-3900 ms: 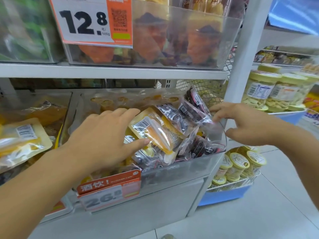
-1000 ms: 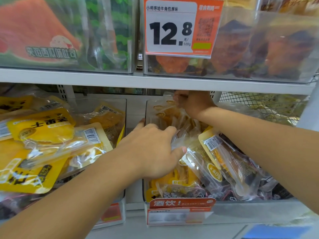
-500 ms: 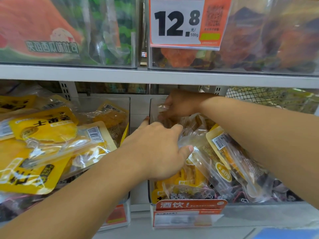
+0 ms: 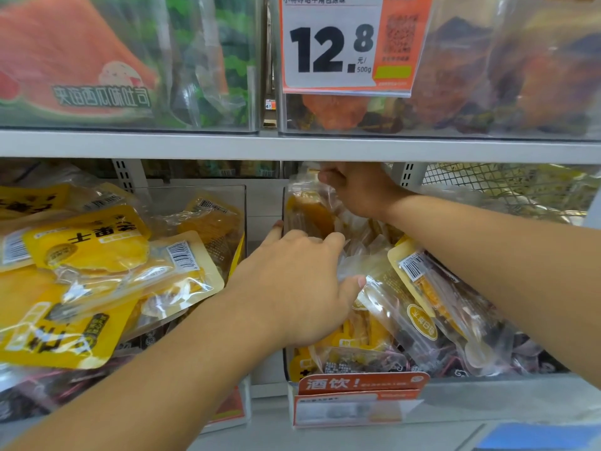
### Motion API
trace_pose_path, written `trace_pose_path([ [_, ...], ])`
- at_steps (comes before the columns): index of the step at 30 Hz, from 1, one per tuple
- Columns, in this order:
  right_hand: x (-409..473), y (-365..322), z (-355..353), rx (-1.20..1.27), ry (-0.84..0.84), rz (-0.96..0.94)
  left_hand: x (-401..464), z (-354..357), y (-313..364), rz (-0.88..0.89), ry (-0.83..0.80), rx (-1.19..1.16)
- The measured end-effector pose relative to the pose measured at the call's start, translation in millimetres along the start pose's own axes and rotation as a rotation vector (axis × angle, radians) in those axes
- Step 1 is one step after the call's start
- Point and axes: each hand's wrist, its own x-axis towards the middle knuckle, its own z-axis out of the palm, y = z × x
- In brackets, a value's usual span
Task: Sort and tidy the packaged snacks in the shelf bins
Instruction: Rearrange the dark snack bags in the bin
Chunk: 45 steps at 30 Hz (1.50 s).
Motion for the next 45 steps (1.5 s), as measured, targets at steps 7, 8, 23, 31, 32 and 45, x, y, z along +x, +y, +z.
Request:
trace_pose_path([
  [7, -2, 2, 1, -0.190, -0.349, 0.025, -1, 1, -1, 0.013, 0.054, 0.042],
  [8, -1, -1, -2, -0.207, -0.393, 0.011, -1, 0, 0, 0.016, 0.047, 0.047],
  [23, 10, -29, 11, -0.636, -0.568, -0.010, 1, 0, 1, 0.036, 0.033, 0.070],
  [31, -18, -22, -3, -0.356, -0.143, 0.312, -3, 3, -2, -0.006, 0.118, 0.014],
  [32, -18, -23, -3, -0.355, -0.153, 0.329, -4, 3, -1, -0.031, 0.163, 0.011],
  [45, -44, -35, -29, -0.240, -0.248, -0.064, -13, -5, -12, 0.016, -0.031, 0.049],
])
